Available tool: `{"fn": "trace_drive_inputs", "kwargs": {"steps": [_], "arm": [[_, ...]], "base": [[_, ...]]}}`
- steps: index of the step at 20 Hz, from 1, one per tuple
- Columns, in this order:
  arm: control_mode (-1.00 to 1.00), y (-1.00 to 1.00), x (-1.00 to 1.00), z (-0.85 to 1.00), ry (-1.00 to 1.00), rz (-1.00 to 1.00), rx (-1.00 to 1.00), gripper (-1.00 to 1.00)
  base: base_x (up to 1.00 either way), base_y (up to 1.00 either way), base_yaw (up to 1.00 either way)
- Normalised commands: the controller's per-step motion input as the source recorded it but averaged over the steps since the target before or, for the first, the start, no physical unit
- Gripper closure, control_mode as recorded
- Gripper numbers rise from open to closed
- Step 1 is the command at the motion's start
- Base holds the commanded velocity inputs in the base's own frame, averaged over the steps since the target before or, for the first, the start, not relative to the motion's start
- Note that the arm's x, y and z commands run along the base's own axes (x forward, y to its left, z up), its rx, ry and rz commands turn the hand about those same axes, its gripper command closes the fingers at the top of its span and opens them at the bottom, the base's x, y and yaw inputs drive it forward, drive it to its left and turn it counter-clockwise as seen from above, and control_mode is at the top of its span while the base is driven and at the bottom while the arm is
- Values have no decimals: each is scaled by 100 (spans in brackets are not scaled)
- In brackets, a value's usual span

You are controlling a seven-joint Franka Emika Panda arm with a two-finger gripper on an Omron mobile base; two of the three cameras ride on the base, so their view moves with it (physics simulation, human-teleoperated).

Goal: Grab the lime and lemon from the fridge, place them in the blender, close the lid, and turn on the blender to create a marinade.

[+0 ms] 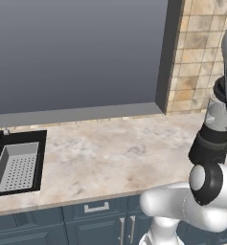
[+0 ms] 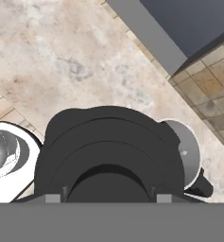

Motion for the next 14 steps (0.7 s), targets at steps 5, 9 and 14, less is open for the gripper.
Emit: {"fn": "trace_drive_inputs", "kwargs": {"steps": [5, 9, 14], "arm": [[-100, -36, 41, 5, 6, 0, 4, 100], [-100, -39, 47, 1, 12, 0, 4, 100], [-100, -39, 35, 0, 12, 0, 5, 100]], "base": [[0, 0, 0], [0, 0, 0], [0, 0, 0]]}}
